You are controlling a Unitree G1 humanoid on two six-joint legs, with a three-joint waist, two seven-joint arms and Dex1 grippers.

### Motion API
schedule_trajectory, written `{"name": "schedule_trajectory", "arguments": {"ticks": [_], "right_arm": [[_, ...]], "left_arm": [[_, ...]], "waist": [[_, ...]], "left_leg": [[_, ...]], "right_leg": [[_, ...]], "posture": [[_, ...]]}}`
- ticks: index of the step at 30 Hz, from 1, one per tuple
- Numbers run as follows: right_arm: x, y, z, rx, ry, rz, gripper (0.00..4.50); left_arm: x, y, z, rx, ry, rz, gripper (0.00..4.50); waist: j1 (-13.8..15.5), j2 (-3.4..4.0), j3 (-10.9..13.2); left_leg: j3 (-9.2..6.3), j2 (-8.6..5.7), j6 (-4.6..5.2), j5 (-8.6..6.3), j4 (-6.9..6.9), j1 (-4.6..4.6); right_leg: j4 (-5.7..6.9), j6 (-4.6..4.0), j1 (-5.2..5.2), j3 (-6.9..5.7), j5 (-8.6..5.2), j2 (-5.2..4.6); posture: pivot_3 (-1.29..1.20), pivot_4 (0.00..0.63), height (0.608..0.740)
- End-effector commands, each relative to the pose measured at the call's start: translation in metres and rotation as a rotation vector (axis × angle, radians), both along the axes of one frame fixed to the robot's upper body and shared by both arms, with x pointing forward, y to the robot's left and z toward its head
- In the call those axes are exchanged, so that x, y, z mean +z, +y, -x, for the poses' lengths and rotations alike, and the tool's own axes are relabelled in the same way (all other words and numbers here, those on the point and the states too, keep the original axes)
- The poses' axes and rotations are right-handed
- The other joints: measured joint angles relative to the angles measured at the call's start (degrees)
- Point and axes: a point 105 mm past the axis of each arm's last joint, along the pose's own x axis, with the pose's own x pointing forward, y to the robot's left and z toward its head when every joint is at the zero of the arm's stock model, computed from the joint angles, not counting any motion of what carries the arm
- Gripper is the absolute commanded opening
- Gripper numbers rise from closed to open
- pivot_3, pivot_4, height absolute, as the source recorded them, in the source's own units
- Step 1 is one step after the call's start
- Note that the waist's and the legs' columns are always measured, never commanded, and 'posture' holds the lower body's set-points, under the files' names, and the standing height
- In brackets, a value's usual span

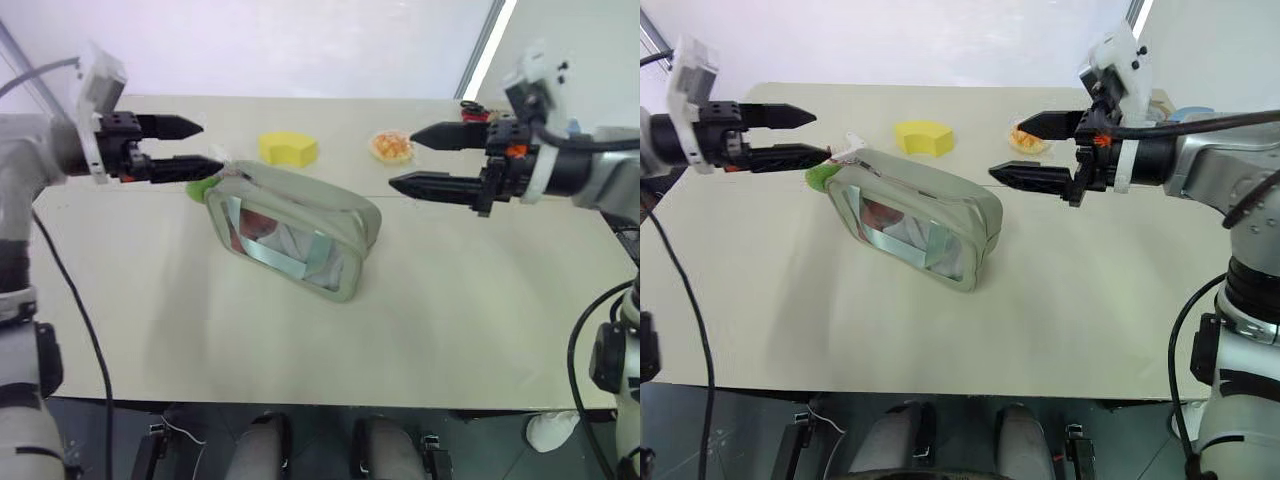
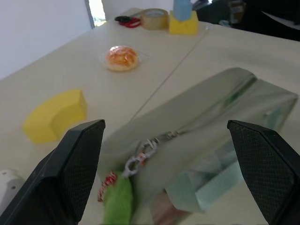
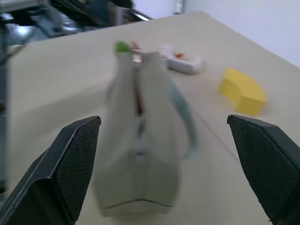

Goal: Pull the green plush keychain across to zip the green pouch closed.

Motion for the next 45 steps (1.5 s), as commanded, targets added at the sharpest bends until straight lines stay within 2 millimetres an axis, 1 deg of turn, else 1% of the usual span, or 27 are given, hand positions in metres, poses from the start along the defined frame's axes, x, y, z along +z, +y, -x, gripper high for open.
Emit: {"name": "schedule_trajectory", "arguments": {"ticks": [1, 4, 6, 9, 12, 13, 15, 17, 19, 21, 23, 25, 28, 30, 31, 33, 35, 37, 38, 39, 41, 43, 45], "right_arm": [[0.003, 0.0, 0.009, 0.004, -0.017, 0.019, 4.5], [0.004, 0.001, 0.006, -0.009, -0.026, 0.014, 4.5], [0.004, 0.0, 0.004, -0.017, -0.035, 0.017, 4.5], [0.002, 0.001, 0.003, -0.026, -0.036, 0.021, 4.5], [0.001, 0.004, 0.001, -0.026, -0.057, 0.034, 4.5], [0.002, 0.007, -0.005, -0.039, -0.081, 0.033, 4.5], [0.005, 0.017, -0.017, -0.059, -0.114, 0.028, 4.5], [0.005, 0.035, -0.022, -0.026, -0.137, 0.051, 4.5], [0.007, 0.063, -0.018, 0.058, -0.133, 0.042, 4.5], [0.01, 0.076, -0.016, 0.096, -0.131, 0.034, 4.5], [0.007, 0.086, -0.014, 0.124, -0.106, 0.037, 4.5], [-0.01, 0.099, -0.013, 0.162, -0.067, 0.083, 4.5], [-0.032, 0.111, -0.01, 0.21, -0.032, 0.153, 4.5], [-0.051, 0.113, -0.008, 0.242, -0.045, 0.238, 4.5], [-0.062, 0.112, -0.011, 0.244, -0.068, 0.293, 4.5], [-0.076, 0.11, -0.016, 0.246, -0.098, 0.358, 4.5], [-0.079, 0.108, -0.029, 0.223, -0.144, 0.395, 3.97], [-0.078, 0.107, -0.035, 0.237, -0.197, 0.423, 3.2], [-0.075, 0.107, -0.038, 0.238, -0.219, 0.426, 2.61], [-0.071, 0.106, -0.041, 0.237, -0.243, 0.431, 2.15], [-0.063, 0.106, -0.047, 0.252, -0.359, 0.462, 1.09], [-0.048, 0.107, -0.055, 0.254, -0.495, 0.479, 0.04], [-0.032, 0.108, -0.064, 0.256, -0.662, 0.507, 0.01]], "left_arm": [[0.001, 0.003, 0.012, -0.035, -0.022, -0.072, 4.47], [0.007, 0.007, 0.003, 0.024, -0.056, -0.061, 4.47], [0.011, 0.007, 0.001, 0.029, -0.066, -0.043, 4.47], [0.009, 0.007, -0.002, 0.04, -0.066, -0.041, 4.47], [0.006, 0.008, 0.0, 0.035, -0.057, -0.054, 4.47], [0.007, 0.009, 0.0, 0.04, -0.066, -0.054, 4.47], [0.011, 0.012, -0.004, 0.062, -0.087, -0.06, 4.47], [0.017, 0.013, -0.007, 0.064, -0.097, -0.052, 4.47], [0.022, 0.008, -0.005, 0.035, -0.1, -0.046, 4.47], [0.024, 0.004, -0.002, 0.01, -0.097, -0.045, 4.47], [0.024, -0.003, 0.005, -0.037, -0.087, -0.047, 4.47], [0.016, -0.015, 0.018, -0.109, -0.057, -0.074, 4.47], [0.005, -0.024, 0.031, -0.159, -0.028, -0.111, 4.47], [0.003, -0.026, 0.032, -0.15, -0.031, -0.112, 4.47], [0.003, -0.027, 0.031, -0.141, -0.036, -0.111, 4.47], [0.003, -0.028, 0.03, -0.126, -0.043, -0.117, 4.47], [0.003, -0.031, 0.03, -0.121, -0.047, -0.119, 4.5], [0.005, -0.032, 0.029, -0.11, -0.049, -0.11, 4.5], [0.006, -0.032, 0.029, -0.104, -0.048, -0.103, 4.5], [0.007, -0.032, 0.029, -0.098, -0.047, -0.1, 4.5], [0.006, -0.03, 0.029, -0.086, -0.047, -0.101, 4.5], [0.005, -0.028, 0.028, -0.074, -0.05, -0.096, 4.5], [0.004, -0.027, 0.026, -0.07, -0.054, -0.091, 4.5]], "waist": [[0.12, 0.01, 0.0], [0.45, 0.0, 0.0], [0.4, -0.04, 0.02], [0.14, -0.04, 0.02], [-0.12, -0.03, 0.02], [-0.14, -0.03, 0.02], [-0.29, -0.03, 0.02], [-0.25, -0.03, 0.02], [-0.26, -0.03, 0.02], [-0.25, -0.03, 0.02], [-0.07, -0.04, 0.02], [0.05, -0.05, 0.02], [0.02, -0.05, 0.02], [0.0, -0.05, 0.02], [0.01, -0.05, 0.02], [0.01, -0.05, 0.02], [-0.11, -0.05, 0.02], [-0.17, -0.05, 0.02], [-0.23, -0.05, 0.02], [-0.26, -0.05, 0.02], [-0.35, -0.05, 0.02], [-0.33, -0.05, 0.02], [-0.32, -0.05, 0.03]], "left_leg": [[0.01, 0.0, 0.02, -0.01, 0.01, 0.02], [0.01, -0.02, 0.23, -0.14, 0.02, -0.03], [0.01, -0.06, 0.23, -0.13, 0.03, -0.05], [0.02, -0.08, 0.17, -0.1, 0.03, -0.06], [0.03, -0.05, 0.12, -0.07, 0.02, -0.04], [0.03, -0.05, 0.12, -0.07, 0.02, -0.03], [0.04, -0.04, 0.12, -0.07, 0.02, -0.03], [0.09, -0.05, 0.12, -0.07, 0.01, -0.03], [0.09, -0.04, 0.12, -0.07, 0.01, -0.06], [0.1, -0.04, 0.11, -0.06, 0.0, -0.09], [0.11, -0.04, 0.1, -0.06, 0.02, -0.13], [0.09, -0.04, 0.1, -0.06, 0.08, -0.13], [0.05, 0.0, 0.11, -0.06, 0.14, -0.12], [0.03, 0.0, 0.11, -0.07, 0.14, -0.11], [0.03, -0.01, 0.12, -0.07, 0.14, -0.12], [0.03, -0.03, 0.15, -0.09, 0.16, -0.12], [0.05, -0.05, 0.19, -0.11, 0.2, -0.12], [0.05, -0.04, 0.19, -0.11, 0.21, -0.12], [0.04, -0.02, 0.19, -0.11, 0.22, -0.12], [0.04, -0.01, 0.19, -0.11, 0.22, -0.12], [0.05, 0.0, 0.19, -0.11, 0.21, -0.12], [0.07, 0.0, 0.19, -0.11, 0.21, -0.12], [0.08, 0.0, 0.18, -0.11, 0.22, -0.12]], "right_leg": [[0.0, 0.0, 0.01, 0.03, 0.0, -0.01], [0.0, 0.0, 0.01, 0.03, 0.0, -0.01], [0.0, 0.0, 0.0, 0.04, 0.0, -0.01], [0.0, 0.0, -0.06, 0.09, 0.0, -0.01], [0.03, 0.0, -0.08, 0.09, 0.0, 0.02], [0.05, 0.0, -0.09, 0.11, 0.0, 0.02], [0.06, 0.0, -0.12, 0.14, 0.0, 0.04], [0.07, 0.0, -0.17, 0.21, 0.0, 0.04], [0.11, 0.0, -0.25, 0.22, 0.0, 0.07], [0.15, 0.0, -0.31, 0.24, 0.0, 0.07], [0.14, 0.0, -0.32, 0.24, 0.0, 0.06], [0.14, 0.0, -0.25, 0.24, 0.0, 0.04], [0.14, 0.0, -0.19, 0.25, 0.0, 0.05], [0.15, 0.0, -0.2, 0.25, 0.0, 0.08], [0.15, 0.0, -0.21, 0.25, 0.0, 0.08], [0.13, 0.0, -0.2, 0.26, 0.0, 0.08], [0.14, 0.0, -0.2, 0.28, 0.0, 0.08], [0.15, 0.0, -0.23, 0.29, 0.0, 0.11], [0.15, 0.0, -0.22, 0.29, 0.0, 0.16], [0.15, 0.0, -0.23, 0.3, 0.0, 0.16], [0.15, 0.0, -0.26, 0.32, 0.0, 0.17], [0.15, 0.0, -0.28, 0.34, 0.0, 0.17], [0.15, 0.0, -0.29, 0.34, 0.0, 0.18]], "posture": [[0.0, 0.15, 0.74], [0.0, 0.15, 0.74], [0.0, 0.15, 0.74], [0.0, 0.15, 0.74], [0.0, 0.15, 0.74], [0.0, 0.15, 0.74], [0.0, 0.15, 0.74], [0.0, 0.15, 0.74], [0.0, 0.15, 0.74], [0.0, 0.15, 0.74], [0.0, 0.15, 0.74], [0.0, 0.15, 0.74], [0.0, 0.15, 0.74], [0.0, 0.15, 0.74], [0.0, 0.15, 0.74], [0.0, 0.15, 0.74], [0.0, 0.15, 0.74], [0.0, 0.15, 0.74], [0.0, 0.15, 0.74], [0.0, 0.15, 0.74], [0.0, 0.15, 0.74], [0.0, 0.15, 0.74], [0.0, 0.15, 0.74]]}}
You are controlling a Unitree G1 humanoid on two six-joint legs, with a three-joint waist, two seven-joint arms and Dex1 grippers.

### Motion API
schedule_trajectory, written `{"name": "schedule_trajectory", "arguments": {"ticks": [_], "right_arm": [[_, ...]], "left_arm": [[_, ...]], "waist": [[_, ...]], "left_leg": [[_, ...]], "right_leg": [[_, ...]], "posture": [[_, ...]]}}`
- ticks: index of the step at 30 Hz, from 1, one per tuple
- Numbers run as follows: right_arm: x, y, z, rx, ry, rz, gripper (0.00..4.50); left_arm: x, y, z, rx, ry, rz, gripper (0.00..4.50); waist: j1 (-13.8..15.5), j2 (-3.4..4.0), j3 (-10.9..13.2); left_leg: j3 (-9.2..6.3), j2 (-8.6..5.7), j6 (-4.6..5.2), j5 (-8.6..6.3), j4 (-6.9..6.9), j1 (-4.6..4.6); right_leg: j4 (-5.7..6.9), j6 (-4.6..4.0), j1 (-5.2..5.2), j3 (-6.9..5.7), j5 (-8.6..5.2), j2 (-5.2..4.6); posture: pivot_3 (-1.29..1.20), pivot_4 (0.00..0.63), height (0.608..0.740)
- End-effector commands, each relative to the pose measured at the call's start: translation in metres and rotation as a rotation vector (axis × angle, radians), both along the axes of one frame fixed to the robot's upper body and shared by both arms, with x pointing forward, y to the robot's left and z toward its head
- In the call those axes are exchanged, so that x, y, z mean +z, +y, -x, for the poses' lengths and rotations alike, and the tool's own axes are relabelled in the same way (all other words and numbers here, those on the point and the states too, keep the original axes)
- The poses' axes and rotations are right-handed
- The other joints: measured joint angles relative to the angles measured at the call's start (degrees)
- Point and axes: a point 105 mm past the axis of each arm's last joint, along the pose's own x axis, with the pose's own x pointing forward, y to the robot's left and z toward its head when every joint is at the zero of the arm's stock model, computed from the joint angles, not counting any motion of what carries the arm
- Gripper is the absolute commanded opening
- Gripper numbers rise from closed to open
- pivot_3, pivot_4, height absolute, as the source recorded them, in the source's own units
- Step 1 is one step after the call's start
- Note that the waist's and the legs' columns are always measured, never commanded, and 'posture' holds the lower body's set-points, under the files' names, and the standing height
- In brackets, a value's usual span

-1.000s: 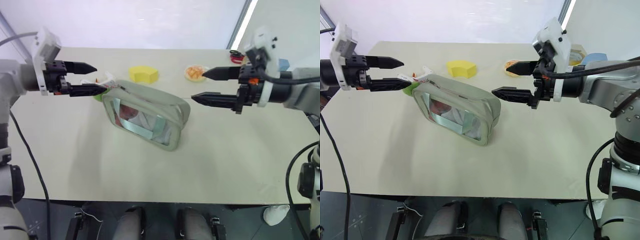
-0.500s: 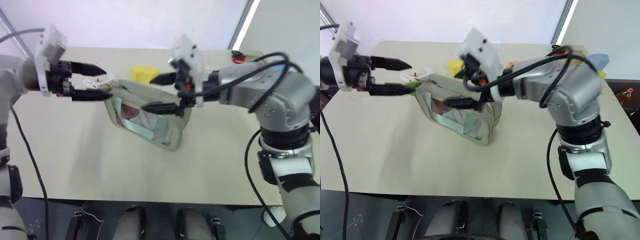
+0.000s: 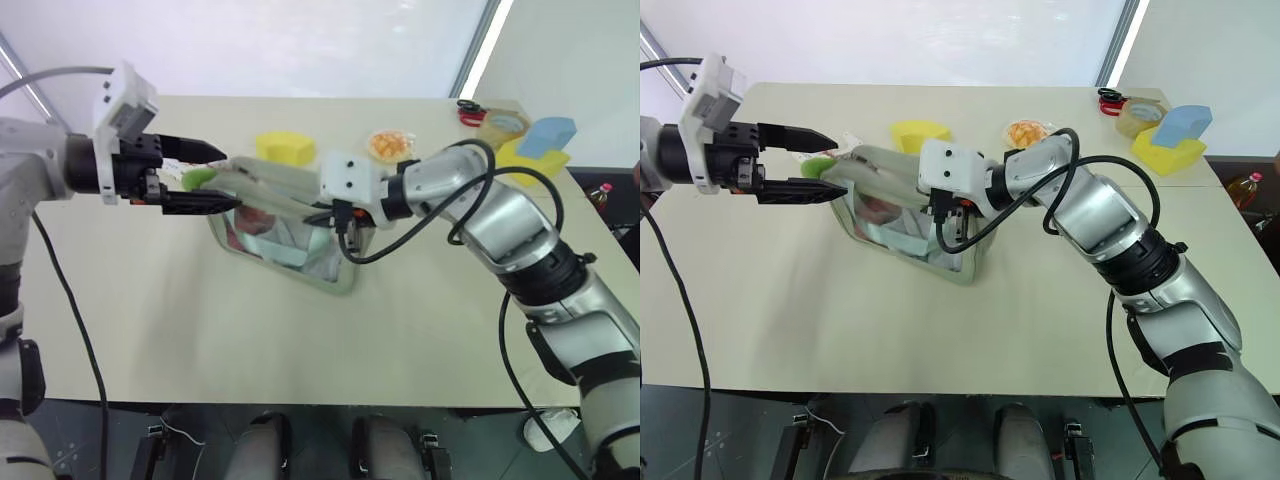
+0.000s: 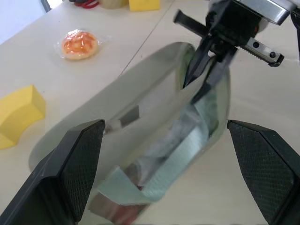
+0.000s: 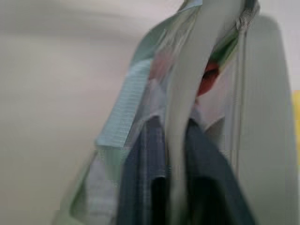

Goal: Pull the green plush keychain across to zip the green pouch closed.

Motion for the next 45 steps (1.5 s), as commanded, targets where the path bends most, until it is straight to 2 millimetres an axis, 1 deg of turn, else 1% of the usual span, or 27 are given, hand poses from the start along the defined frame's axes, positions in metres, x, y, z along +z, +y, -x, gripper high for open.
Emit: {"name": "schedule_trajectory", "arguments": {"ticks": [1, 3, 5, 7, 8, 11, 14, 19, 22, 24, 26, 28, 29, 31, 33, 35, 38, 41, 43, 44, 45], "right_arm": [[0.044, 0.007, -0.006, 0.101, -0.297, -0.003, 0.01], [0.043, 0.007, -0.013, 0.111, -0.319, 0.002, 0.01], [0.035, 0.005, -0.019, 0.112, -0.318, 0.015, 0.01], [0.02, 0.0, -0.028, 0.111, -0.368, 0.073, 0.01], [0.015, -0.001, -0.03, 0.115, -0.364, 0.082, 0.01], [0.01, -0.004, -0.032, 0.127, -0.371, 0.087, 0.01], [0.008, -0.002, -0.03, 0.114, -0.281, 0.051, 0.01], [-0.001, -0.003, -0.035, 0.089, -0.25, 0.048, 0.01], [0.004, -0.007, -0.038, 0.069, -0.253, 0.026, 1.17], [0.016, -0.01, -0.039, 0.054, -0.288, 0.001, 2.19], [0.033, -0.015, -0.037, 0.037, -0.318, -0.031, 3.12], [0.047, -0.021, -0.033, 0.024, -0.344, -0.052, 3.12], [0.051, -0.023, -0.03, 0.018, -0.346, -0.063, 3.12], [0.055, -0.032, -0.022, 0.003, -0.339, -0.076, 3.12], [0.048, -0.042, -0.017, -0.015, -0.305, -0.068, 3.12], [0.037, -0.047, -0.017, -0.042, -0.266, -0.074, 3.12], [0.026, -0.045, -0.02, -0.063, -0.227, -0.089, 3.12], [0.015, -0.043, -0.023, -0.065, -0.2, -0.084, 3.12], [0.012, -0.042, -0.024, -0.066, -0.176, -0.094, 2.57], [0.009, -0.042, -0.023, -0.062, -0.158, -0.091, 2.21], [0.006, -0.043, -0.022, -0.057, -0.146, -0.084, 1.72]], "left_arm": [[0.011, 0.004, 0.003, 0.014, -0.063, 0.008, 4.5], [0.011, 0.003, 0.001, 0.012, -0.074, 0.014, 4.5], [0.01, 0.003, 0.0, 0.013, -0.079, 0.021, 4.5], [0.008, 0.003, -0.001, 0.011, -0.082, 0.023, 4.5], [0.007, 0.003, -0.001, 0.01, -0.082, 0.023, 4.5], [0.005, 0.003, -0.001, 0.007, -0.083, 0.018, 4.5], [0.006, 0.004, -0.003, 0.006, -0.085, 0.023, 4.5], [0.005, 0.003, -0.006, -0.003, -0.083, 0.035, 4.5], [0.005, 0.007, -0.007, 0.002, -0.081, 0.031, 4.5], [0.009, 0.011, -0.009, 0.022, -0.087, 0.039, 4.5], [0.015, 0.017, -0.014, 0.058, -0.09, 0.082, 4.5], [0.021, 0.026, -0.02, 0.111, -0.064, 0.179, 4.5], [0.02, 0.033, -0.024, 0.142, -0.047, 0.216, 4.5], [0.01, 0.056, -0.032, 0.234, -0.024, 0.247, 4.5], [0.012, 0.073, -0.036, 0.303, 0.001, 0.341, 4.5], [0.014, 0.081, -0.038, 0.329, 0.019, 0.411, 4.5], [0.005, 0.089, -0.043, 0.371, 0.026, 0.409, 4.5], [-0.001, 0.092, -0.046, 0.381, 0.032, 0.4, 4.5], [-0.011, 0.097, -0.046, 0.392, 0.041, 0.372, 4.5], [-0.015, 0.099, -0.046, 0.396, 0.051, 0.362, 4.5], [-0.02, 0.101, -0.046, 0.4, 0.058, 0.349, 4.5]], "waist": [[-0.01, 0.0, 0.01], [-0.02, 0.0, 0.02], [0.02, -0.01, 0.02], [0.11, -0.02, 0.02], [0.16, -0.01, 0.02], [0.1, -0.02, 0.04], [-0.01, -0.01, 0.04], [0.0, -0.01, 0.05], [-0.02, -0.01, 0.04], [0.01, -0.01, 0.05], [0.02, -0.01, 0.05], [0.19, -0.01, 0.05], [0.19, -0.01, 0.05], [0.12, 0.0, 0.05], [0.13, 0.0, 0.05], [0.15, -0.04, 0.04], [0.1, -0.04, 0.03], [0.07, -0.04, 0.04], [0.04, -0.04, 0.04], [0.04, -0.04, 0.04], [0.05, -0.04, 0.04]], "left_leg": [[0.01, 0.0, 0.0, 0.0, 0.0, 0.0], [0.01, 0.0, -0.01, 0.0, -0.01, -0.01], [0.01, 0.01, -0.02, 0.0, 0.0, -0.01], [0.01, 0.01, -0.03, 0.01, 0.03, -0.01], [0.0, 0.01, -0.03, 0.01, 0.04, -0.01], [-0.01, 0.01, -0.03, 0.0, 0.05, -0.01], [0.0, 0.03, -0.04, 0.01, 0.05, -0.01], [-0.01, 0.05, -0.05, 0.01, 0.06, 0.0], [-0.01, 0.05, -0.05, 0.01, 0.07, 0.0], [-0.01, 0.05, -0.05, 0.01, 0.06, 0.01], [0.0, 0.05, -0.05, 0.01, 0.06, 0.01], [0.0, 0.05, -0.05, 0.01, 0.07, 0.0], [-0.01, 0.04, -0.05, 0.01, 0.07, 0.0], [-0.01, 0.05, -0.05, 0.01, 0.08, 0.0], [-0.02, 0.05, -0.05, 0.01, 0.08, 0.0], [-0.02, 0.05, -0.04, 0.01, 0.09, 0.0], [0.0, 0.04, -0.04, 0.0, 0.13, 0.01], [-0.01, 0.04, -0.04, 0.01, 0.07, 0.01], [-0.01, 0.04, -0.05, 0.01, 0.09, 0.0], [0.01, 0.04, -0.05, 0.0, 0.1, 0.0], [0.01, 0.04, -0.05, 0.0, 0.11, 0.0]], "right_leg": [[0.0, 0.0, -0.01, 0.0, 0.0, 0.0], [-0.01, 0.0, -0.02, 0.0, 0.0, 0.0], [-0.01, 0.0, -0.01, 0.0, 0.0, 0.0], [-0.01, 0.0, 0.02, 0.0, 0.0, 0.0], [-0.01, 0.0, 0.05, 0.0, 0.0, 0.0], [-0.02, 0.0, 0.06, 0.0, 0.0, 0.0], [-0.02, 0.0, 0.05, 0.0, 0.0, 0.0], [-0.02, 0.0, 0.07, -0.01, 0.0, 0.04], [-0.02, 0.0, 0.07, -0.01, 0.0, 0.04], [-0.02, 0.0, 0.07, -0.01, 0.0, 0.04], [-0.02, 0.0, 0.07, -0.01, 0.0, 0.04], [-0.02, 0.0, 0.08, -0.01, 0.0, 0.04], [-0.03, 0.0, 0.08, -0.01, 0.0, 0.04], [-0.02, 0.0, 0.08, -0.01, 0.0, 0.04], [-0.01, 0.0, 0.07, -0.02, 0.0, 0.04], [-0.01, 0.0, 0.1, -0.03, 0.0, 0.04], [-0.02, 0.0, 0.14, -0.03, 0.0, 0.04], [0.0, 0.0, 0.08, -0.03, 0.0, 0.04], [-0.01, 0.0, 0.08, -0.03, 0.0, 0.04], [-0.01, 0.0, 0.1, -0.03, 0.0, 0.03], [-0.02, 0.0, 0.1, -0.03, 0.0, 0.03]], "posture": [[0.0, 0.15, 0.74], [0.0, 0.15, 0.74], [0.0, 0.15, 0.74], [0.0, 0.15, 0.74], [0.0, 0.15, 0.74], [0.0, 0.15, 0.74], [0.0, 0.15, 0.74], [0.0, 0.15, 0.74], [0.0, 0.15, 0.74], [0.0, 0.15, 0.74], [0.0, 0.15, 0.74], [0.0, 0.15, 0.74], [0.0, 0.15, 0.74], [0.0, 0.15, 0.74], [0.0, 0.15, 0.74], [0.0, 0.15, 0.74], [0.0, 0.15, 0.74], [0.0, 0.15, 0.74], [0.0, 0.15, 0.74], [0.0, 0.15, 0.74], [0.0, 0.15, 0.74]]}}
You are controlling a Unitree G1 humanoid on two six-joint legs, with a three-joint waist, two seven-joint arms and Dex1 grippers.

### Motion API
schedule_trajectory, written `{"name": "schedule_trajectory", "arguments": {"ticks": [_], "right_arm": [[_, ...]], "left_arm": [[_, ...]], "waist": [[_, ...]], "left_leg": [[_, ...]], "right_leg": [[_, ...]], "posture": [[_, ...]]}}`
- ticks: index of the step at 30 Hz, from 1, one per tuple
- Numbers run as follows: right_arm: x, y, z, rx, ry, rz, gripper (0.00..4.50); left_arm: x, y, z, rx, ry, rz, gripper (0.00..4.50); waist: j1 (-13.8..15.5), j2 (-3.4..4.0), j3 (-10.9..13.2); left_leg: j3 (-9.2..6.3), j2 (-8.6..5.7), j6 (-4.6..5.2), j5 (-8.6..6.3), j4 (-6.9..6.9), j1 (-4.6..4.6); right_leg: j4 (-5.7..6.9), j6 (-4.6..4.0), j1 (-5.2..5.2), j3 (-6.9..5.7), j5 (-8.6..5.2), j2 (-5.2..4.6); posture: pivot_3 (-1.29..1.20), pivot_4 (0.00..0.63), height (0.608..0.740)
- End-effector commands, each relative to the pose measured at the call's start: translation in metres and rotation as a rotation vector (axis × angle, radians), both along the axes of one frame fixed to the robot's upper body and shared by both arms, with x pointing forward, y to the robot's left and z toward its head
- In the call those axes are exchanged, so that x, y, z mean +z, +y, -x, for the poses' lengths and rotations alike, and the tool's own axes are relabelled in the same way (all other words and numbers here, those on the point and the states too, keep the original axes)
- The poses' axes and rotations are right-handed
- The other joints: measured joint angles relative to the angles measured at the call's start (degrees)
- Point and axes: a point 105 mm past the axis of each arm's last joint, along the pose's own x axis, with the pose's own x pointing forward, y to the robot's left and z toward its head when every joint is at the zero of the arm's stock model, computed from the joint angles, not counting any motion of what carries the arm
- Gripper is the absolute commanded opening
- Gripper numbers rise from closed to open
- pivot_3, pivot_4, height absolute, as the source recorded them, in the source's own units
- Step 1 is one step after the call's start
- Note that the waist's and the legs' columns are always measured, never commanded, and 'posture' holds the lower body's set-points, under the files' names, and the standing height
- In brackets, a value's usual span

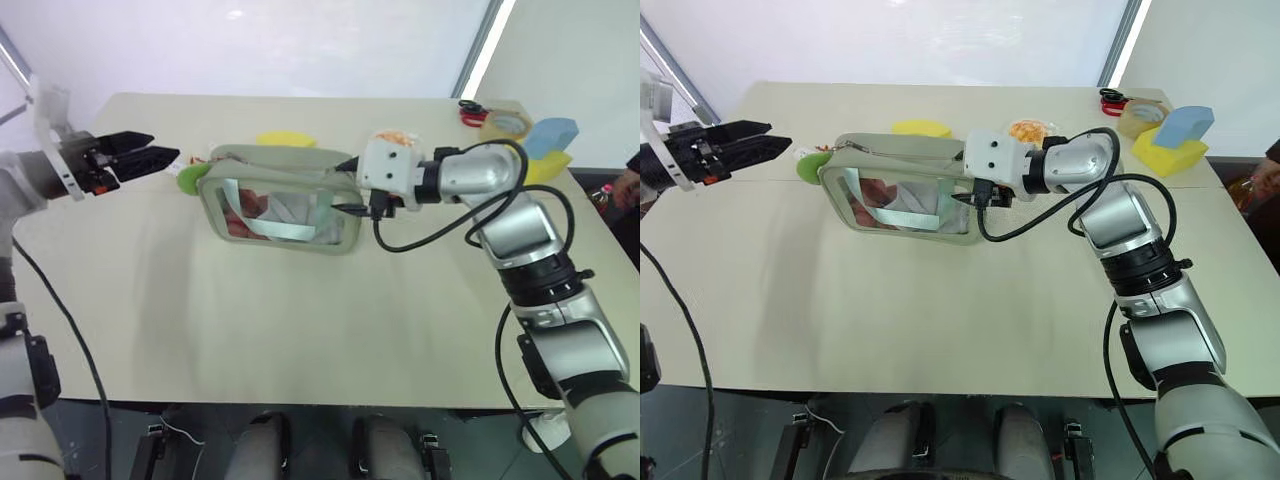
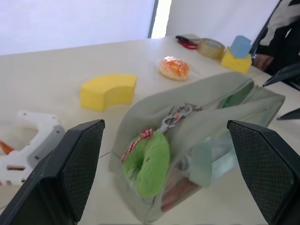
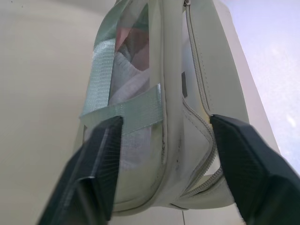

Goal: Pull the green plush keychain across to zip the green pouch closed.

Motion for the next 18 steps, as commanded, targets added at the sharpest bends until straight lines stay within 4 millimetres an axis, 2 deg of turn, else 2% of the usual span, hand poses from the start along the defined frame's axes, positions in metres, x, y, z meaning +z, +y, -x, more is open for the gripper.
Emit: {"name": "schedule_trajectory", "arguments": {"ticks": [1, 3, 4, 7, 10, 13, 16, 18], "right_arm": [[0.002, 0.0, 0.003, 0.019, 0.003, -0.007, 1.18], [0.0, 0.0, 0.003, 0.019, 0.005, -0.005, 0.19], [-0.001, 0.001, 0.003, 0.02, 0.003, -0.007, 0.09], [0.0, 0.004, 0.001, 0.014, -0.017, -0.014, 0.09], [0.0, 0.007, 0.0, 0.016, -0.023, -0.019, 0.09], [-0.001, 0.008, 0.0, 0.016, -0.023, -0.024, 0.09], [-0.004, 0.008, -0.002, 0.009, -0.022, -0.024, 0.0], [-0.005, 0.007, -0.003, 0.002, -0.022, -0.025, 0.0]], "left_arm": [[-0.003, 0.009, 0.004, 0.01, -0.012, -0.049, 4.5], [-0.018, 0.01, 0.004, 0.005, 0.015, -0.105, 4.5], [-0.026, 0.011, 0.003, 0.005, 0.024, -0.129, 4.5], [-0.037, 0.008, -0.007, 0.031, 0.014, -0.149, 4.5], [-0.035, 0.0, -0.016, 0.033, -0.01, -0.13, 4.5], [-0.034, -0.016, -0.026, 0.023, -0.058, -0.186, 4.5], [-0.023, -0.024, -0.031, 0.009, -0.091, -0.176, 3.58], [-0.017, -0.028, -0.029, -0.025, -0.101, -0.188, 2.6]], "waist": [[0.01, 0.0, 0.0], [0.01, 0.0, 0.0], [0.01, 0.0, 0.0], [0.09, 0.0, 0.0], [0.1, 0.0, 0.0], [0.06, 0.0, 0.0], [-0.21, 0.0, 0.0], [-0.45, 0.0, 0.0]], "left_leg": [[0.0, 0.0, 0.0, 0.0, 0.0, 0.01], [0.0, 0.0, 0.0, 0.0, -0.01, 0.01], [0.0, 0.01, 0.0, 0.0, -0.01, 0.02], [0.0, 0.0, 0.0, 0.0, 0.0, 0.01], [-0.01, 0.0, 0.0, 0.0, 0.01, 0.03], [0.0, 0.0, 0.0, 0.0, 0.01, 0.01], [0.0, 0.0, 0.0, 0.0, 0.01, 0.03], [0.0, 0.0, -0.01, 0.0, 0.0, 0.03]], "right_leg": [[0.0, 0.0, 0.01, 0.0, 0.0, 0.0], [0.01, 0.0, 0.0, -0.01, 0.0, 0.01], [0.01, 0.0, 0.01, -0.01, 0.0, 0.01], [0.0, 0.0, 0.02, -0.01, 0.0, 0.01], [0.01, 0.0, 0.03, -0.01, 0.0, 0.01], [0.0, 0.0, 0.03, -0.01, 0.0, 0.01], [0.01, 0.0, 0.02, -0.01, 0.0, 0.01], [0.02, 0.0, 0.01, -0.01, 0.0, 0.02]], "posture": [[0.0, 0.15, 0.74], [0.0, 0.15, 0.74], [0.0, 0.15, 0.74], [0.0, 0.15, 0.74], [0.0, 0.15, 0.74], [0.0, 0.15, 0.74], [0.0, 0.15, 0.74], [0.0, 0.15, 0.74]]}}
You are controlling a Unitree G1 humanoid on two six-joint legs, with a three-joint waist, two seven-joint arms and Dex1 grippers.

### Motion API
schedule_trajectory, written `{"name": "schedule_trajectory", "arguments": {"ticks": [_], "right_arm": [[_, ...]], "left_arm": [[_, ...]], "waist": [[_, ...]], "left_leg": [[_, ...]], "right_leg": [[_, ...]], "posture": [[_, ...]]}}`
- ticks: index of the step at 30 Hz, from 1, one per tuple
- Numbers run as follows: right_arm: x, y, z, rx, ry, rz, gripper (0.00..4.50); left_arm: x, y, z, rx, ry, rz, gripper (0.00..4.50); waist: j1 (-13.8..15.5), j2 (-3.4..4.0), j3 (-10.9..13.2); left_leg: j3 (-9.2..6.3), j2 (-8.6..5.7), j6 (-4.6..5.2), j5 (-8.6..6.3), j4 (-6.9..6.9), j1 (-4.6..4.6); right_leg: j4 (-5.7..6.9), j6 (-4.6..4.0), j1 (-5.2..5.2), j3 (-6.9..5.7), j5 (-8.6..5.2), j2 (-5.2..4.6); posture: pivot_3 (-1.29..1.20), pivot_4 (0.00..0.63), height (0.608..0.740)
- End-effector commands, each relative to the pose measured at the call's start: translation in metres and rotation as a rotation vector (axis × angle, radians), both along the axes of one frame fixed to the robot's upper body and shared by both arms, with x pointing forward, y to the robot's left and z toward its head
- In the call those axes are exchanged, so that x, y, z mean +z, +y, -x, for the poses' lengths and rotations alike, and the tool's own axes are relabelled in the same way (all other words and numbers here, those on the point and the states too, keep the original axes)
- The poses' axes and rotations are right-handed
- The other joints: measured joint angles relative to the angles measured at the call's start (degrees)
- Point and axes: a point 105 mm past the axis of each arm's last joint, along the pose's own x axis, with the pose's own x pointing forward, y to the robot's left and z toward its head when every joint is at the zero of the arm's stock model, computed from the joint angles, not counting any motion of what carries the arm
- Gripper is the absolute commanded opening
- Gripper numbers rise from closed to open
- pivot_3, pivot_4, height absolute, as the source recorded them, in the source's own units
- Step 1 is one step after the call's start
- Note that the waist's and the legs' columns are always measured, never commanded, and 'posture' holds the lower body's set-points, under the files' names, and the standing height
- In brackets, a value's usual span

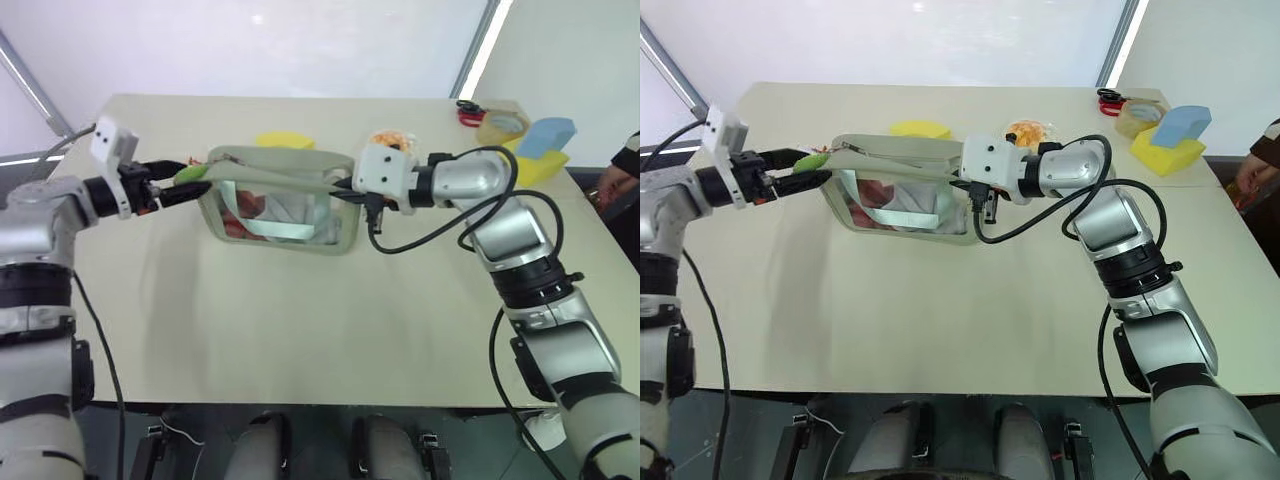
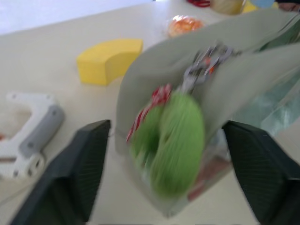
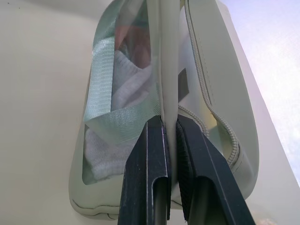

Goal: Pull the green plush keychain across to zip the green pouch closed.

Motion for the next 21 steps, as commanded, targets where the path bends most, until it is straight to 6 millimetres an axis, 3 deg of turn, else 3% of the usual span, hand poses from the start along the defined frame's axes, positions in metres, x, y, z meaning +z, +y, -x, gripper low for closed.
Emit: {"name": "schedule_trajectory", "arguments": {"ticks": [1, 5, 14, 18, 21], "right_arm": [[0.002, 0.002, 0.001, 0.002, -0.025, -0.005, 0.0], [0.0, 0.002, 0.001, -0.001, -0.026, 0.0, 0.0], [0.001, -0.003, -0.002, -0.02, -0.039, 0.007, 0.0], [0.003, -0.004, -0.004, -0.024, -0.05, 0.007, 0.0], [0.004, -0.003, -0.005, -0.023, -0.055, 0.007, 0.0]], "left_arm": [[0.024, -0.001, 0.004, -0.032, -0.063, -0.026, 2.06], [0.031, 0.0, 0.009, -0.059, -0.058, -0.073, 0.03], [0.039, 0.003, 0.02, -0.095, -0.048, -0.121, 0.03], [0.037, 0.002, 0.016, -0.071, -0.054, -0.123, 0.03], [0.028, 0.003, 0.018, -0.076, -0.031, -0.14, 1.06]], "waist": [[-0.21, 0.0, 0.0], [-0.64, 0.0, 0.0], [-0.93, 0.0, 0.0], [-0.91, 0.0, 0.0], [-0.91, 0.0, 0.0]], "left_leg": [[0.0, 0.0, 0.0, 0.0, 0.0, 0.0], [-0.01, 0.0, 0.0, 0.0, 0.0, -0.01], [-0.04, 0.01, 0.0, 0.0, -0.02, -0.01], [-0.04, 0.01, 0.0, 0.0, -0.02, -0.01], [-0.04, 0.01, 0.0, 0.0, -0.02, -0.01]], "right_leg": [[0.0, 0.0, 0.0, 0.0, 0.0, 0.0], [-0.01, 0.0, 0.01, -0.01, 0.0, 0.0], [0.0, 0.0, 0.0, -0.01, 0.0, 0.0], [0.0, 0.0, 0.0, -0.01, 0.0, 0.0], [0.0, 0.0, 0.0, -0.01, 0.0, 0.0]], "posture": [[0.0, 0.15, 0.74], [0.0, 0.15, 0.74], [0.0, 0.15, 0.74], [0.0, 0.15, 0.74], [0.0, 0.15, 0.74]]}}
